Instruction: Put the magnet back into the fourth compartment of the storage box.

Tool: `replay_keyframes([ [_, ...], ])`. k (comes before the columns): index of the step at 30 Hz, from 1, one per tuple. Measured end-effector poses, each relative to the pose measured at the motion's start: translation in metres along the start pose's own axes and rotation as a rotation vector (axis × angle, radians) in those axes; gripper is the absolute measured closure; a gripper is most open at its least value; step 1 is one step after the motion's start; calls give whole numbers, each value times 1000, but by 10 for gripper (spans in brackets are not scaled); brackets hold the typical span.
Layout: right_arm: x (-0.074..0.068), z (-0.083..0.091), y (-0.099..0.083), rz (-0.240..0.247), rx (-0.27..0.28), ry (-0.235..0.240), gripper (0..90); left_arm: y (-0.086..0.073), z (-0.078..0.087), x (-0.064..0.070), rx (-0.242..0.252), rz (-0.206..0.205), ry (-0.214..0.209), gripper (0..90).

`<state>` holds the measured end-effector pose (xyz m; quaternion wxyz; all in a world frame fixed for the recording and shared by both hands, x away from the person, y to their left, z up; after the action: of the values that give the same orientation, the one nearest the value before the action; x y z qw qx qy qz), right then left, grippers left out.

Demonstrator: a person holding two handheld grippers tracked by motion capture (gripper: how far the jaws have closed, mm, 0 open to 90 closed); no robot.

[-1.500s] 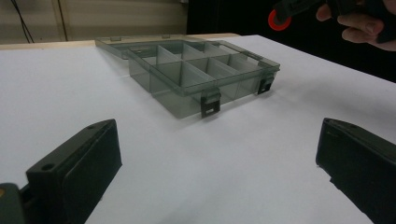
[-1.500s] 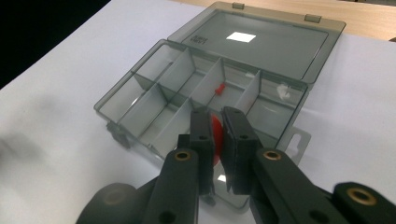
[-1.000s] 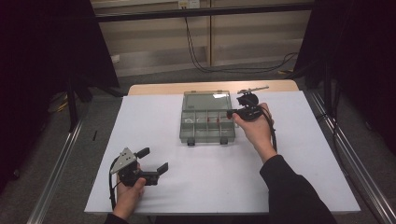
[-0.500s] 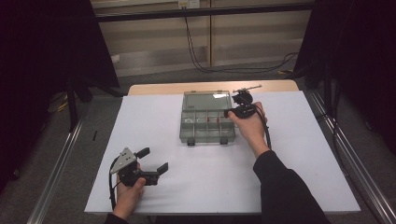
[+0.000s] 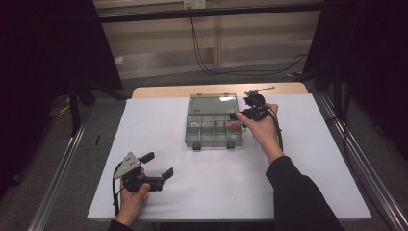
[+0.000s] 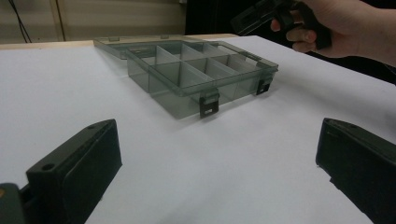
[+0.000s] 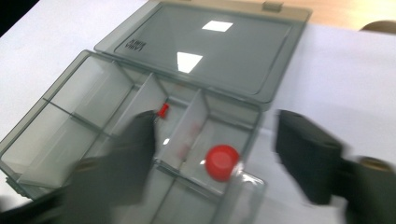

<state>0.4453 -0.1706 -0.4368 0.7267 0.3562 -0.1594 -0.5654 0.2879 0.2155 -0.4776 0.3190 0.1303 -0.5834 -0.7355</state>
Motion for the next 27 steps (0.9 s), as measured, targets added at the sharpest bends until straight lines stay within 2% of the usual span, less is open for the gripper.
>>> replay_keyframes([
  [2,3,5,0,-16,14,11,44,0,0,1,1,-3,10,0],
  [5,4,11,-2,-16,23,20,0,1,-1,1,-3,-8,6,0],
  [8,5,15,-7,-7,35,43,0,1,-1,-2,-8,4,12,0],
  [14,8,23,-24,-46,43,79,0,2,-3,1,-31,-11,12,0],
  [16,8,24,-28,-31,33,78,0,3,-2,-1,-34,-6,17,0],
  [18,9,27,-29,-27,41,82,0,4,-2,-1,-25,9,27,0],
  [21,9,33,-30,-26,53,120,19,6,-2,-1,-32,-6,31,0],
  [23,9,35,-30,-16,56,123,20,7,-4,-1,-40,-5,31,0],
  [24,8,36,-30,-18,58,123,23,9,-6,0,-34,7,29,0],
  [26,9,38,-30,-20,71,139,25,13,-8,-2,-41,4,20,0],
  [27,9,38,-29,-19,78,140,26,15,-10,-2,-38,19,20,0],
])
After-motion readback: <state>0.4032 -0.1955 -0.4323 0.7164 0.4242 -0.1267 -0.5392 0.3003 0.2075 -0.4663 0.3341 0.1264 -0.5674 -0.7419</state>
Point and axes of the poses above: each handheld gripper's, and its own axes: z roughly backward along the jaws, y roughly out of its top, x roughly to its right, the point moved 2 cm from there along -z, roughly forward along the jaws, and after that the axes turned 4 degrees about -y, right-handed, at the moved point
